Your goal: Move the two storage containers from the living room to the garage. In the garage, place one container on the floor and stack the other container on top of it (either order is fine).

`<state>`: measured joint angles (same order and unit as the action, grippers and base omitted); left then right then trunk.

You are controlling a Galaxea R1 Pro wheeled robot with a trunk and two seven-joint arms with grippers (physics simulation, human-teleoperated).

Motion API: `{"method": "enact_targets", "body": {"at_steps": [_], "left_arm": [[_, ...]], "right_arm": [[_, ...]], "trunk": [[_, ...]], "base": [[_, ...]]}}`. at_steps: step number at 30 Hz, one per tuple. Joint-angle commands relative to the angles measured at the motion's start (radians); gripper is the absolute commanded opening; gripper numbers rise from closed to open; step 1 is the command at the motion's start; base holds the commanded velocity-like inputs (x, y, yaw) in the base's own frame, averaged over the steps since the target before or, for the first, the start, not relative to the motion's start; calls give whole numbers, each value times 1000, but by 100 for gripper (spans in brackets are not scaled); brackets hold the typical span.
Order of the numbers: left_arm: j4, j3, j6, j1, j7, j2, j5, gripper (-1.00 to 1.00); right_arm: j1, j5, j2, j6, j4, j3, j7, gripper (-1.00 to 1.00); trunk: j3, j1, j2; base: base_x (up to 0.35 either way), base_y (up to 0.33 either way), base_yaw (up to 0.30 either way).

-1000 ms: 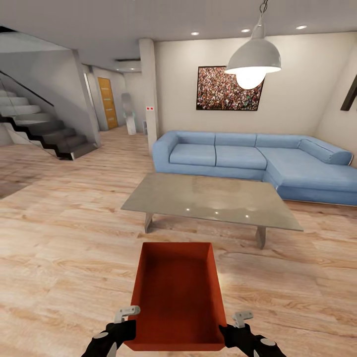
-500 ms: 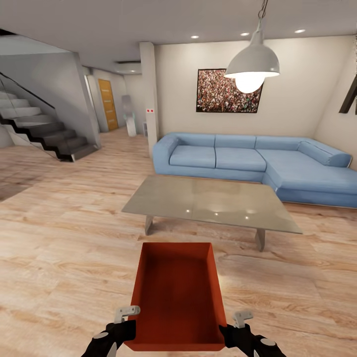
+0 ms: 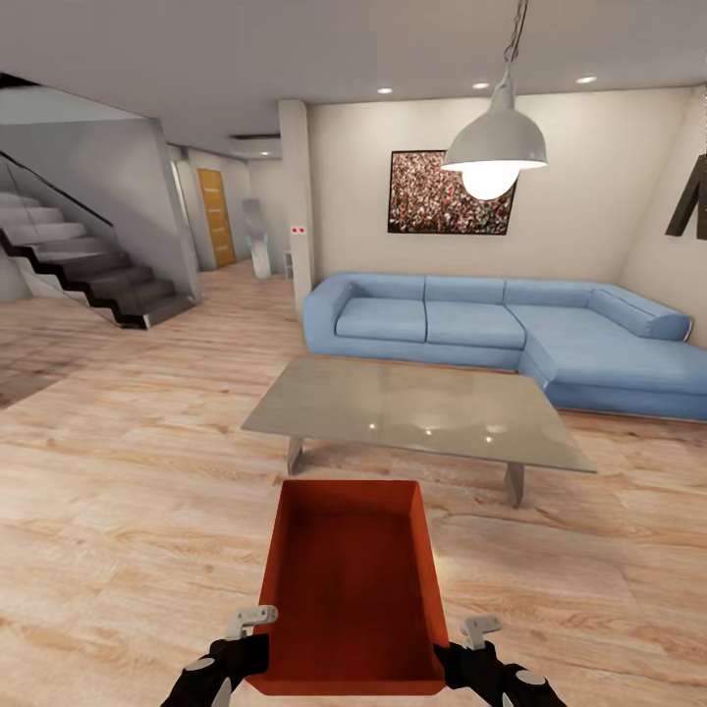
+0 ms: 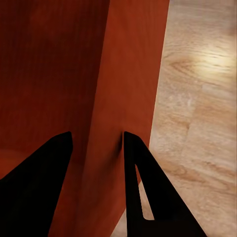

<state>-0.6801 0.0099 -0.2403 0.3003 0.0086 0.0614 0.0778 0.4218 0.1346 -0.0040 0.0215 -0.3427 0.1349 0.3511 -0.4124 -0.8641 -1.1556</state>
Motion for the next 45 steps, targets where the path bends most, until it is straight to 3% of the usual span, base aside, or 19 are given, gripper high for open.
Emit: {"method": "enact_targets", "body": {"at_steps": [1, 9, 45], "left_arm": [[0, 2, -6, 0, 4, 32, 4, -100], [0, 2, -7, 0, 4, 32, 4, -100], [1, 2, -6, 0, 4, 32, 4, -100]], "right_arm": [[0, -6, 9, 1, -2, -23, 11, -100], [0, -5, 9, 1, -2, -23, 11, -100], [0, -5, 9, 1, -2, -23, 11, -100]], "trunk": [[4, 4, 7], [42, 35, 63], [190, 173, 315]], "base": [[0, 0, 0], [0, 0, 45], [0, 0, 239]]}}
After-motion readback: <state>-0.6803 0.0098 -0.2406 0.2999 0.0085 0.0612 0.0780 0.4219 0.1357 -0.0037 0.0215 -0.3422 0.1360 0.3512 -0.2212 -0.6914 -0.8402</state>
